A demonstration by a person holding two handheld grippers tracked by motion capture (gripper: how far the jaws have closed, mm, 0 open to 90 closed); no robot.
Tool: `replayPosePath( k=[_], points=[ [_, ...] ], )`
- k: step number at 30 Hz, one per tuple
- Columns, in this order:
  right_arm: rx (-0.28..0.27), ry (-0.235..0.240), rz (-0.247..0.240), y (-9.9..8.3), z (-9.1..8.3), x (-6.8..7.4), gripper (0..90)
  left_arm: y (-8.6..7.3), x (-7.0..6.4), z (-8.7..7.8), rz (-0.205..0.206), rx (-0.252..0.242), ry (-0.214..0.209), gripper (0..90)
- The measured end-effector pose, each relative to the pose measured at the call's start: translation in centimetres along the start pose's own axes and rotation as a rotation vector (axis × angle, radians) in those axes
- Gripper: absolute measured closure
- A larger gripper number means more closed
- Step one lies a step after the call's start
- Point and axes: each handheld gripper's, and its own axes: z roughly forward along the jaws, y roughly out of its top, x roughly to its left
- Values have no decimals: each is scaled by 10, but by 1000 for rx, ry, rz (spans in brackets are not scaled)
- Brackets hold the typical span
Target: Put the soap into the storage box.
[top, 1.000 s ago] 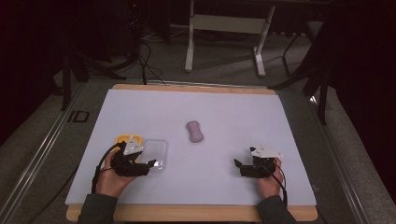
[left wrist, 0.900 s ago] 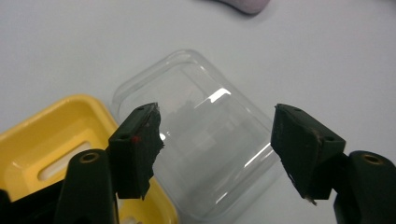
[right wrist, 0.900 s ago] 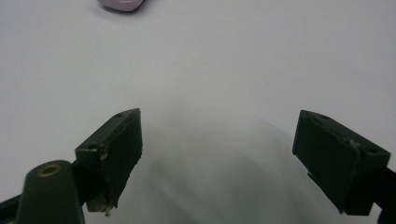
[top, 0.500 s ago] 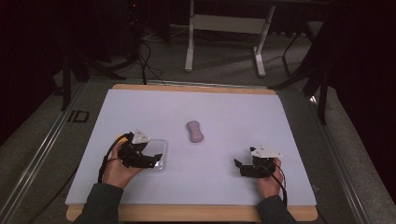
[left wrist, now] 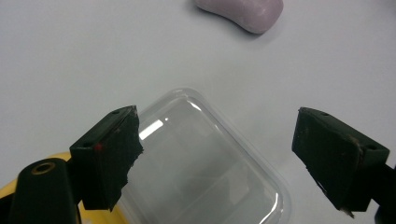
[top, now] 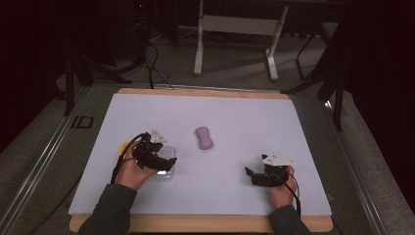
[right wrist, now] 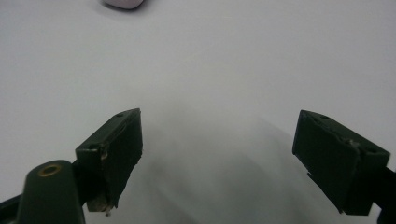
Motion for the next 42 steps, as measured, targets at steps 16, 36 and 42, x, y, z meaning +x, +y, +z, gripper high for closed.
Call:
replayPosePath(
  k=[16, 36, 42],
  points=[
    [0, 2, 0, 0, 0, 0, 156, 19, 2, 21, -15, 20, -48, 150],
    [-9, 2, 0, 0, -1, 0, 156, 41, -3, 39, 20, 15, -50, 151],
    [-12, 4, 2, 0, -1, 0, 156, 47, -4, 43, 31, 18, -56, 156]
  ],
)
